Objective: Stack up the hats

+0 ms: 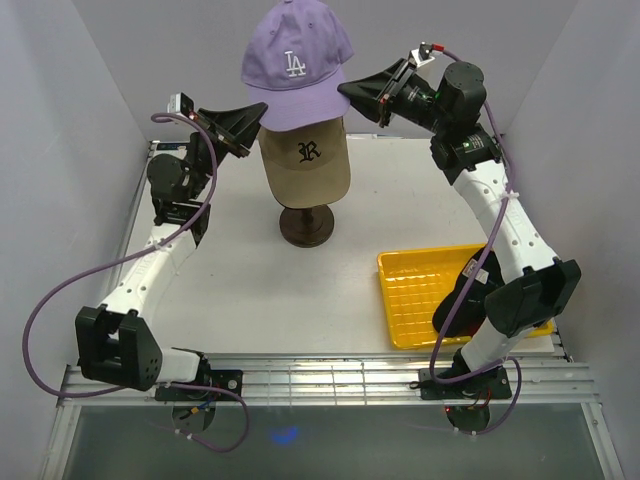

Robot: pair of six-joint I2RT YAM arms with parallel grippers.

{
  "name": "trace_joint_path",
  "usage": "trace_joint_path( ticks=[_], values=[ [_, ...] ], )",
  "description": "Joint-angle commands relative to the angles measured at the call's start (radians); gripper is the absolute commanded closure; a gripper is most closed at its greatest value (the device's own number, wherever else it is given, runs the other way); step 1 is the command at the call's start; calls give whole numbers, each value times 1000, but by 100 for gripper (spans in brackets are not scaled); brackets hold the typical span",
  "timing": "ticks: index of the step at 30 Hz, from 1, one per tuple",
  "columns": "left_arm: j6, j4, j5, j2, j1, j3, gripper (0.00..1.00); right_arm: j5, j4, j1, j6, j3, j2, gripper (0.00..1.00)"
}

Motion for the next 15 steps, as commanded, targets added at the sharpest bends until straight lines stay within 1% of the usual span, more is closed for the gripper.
trace_joint_path(
  ticks=[1,15],
  values=[
    [30,16,85,-72,-9,-23,100,-20,5,8,-63,-10,-18,90],
    [57,12,106,-138,-9,-141,100,-29,-24,27,-117,-90,-56,91]
  ],
)
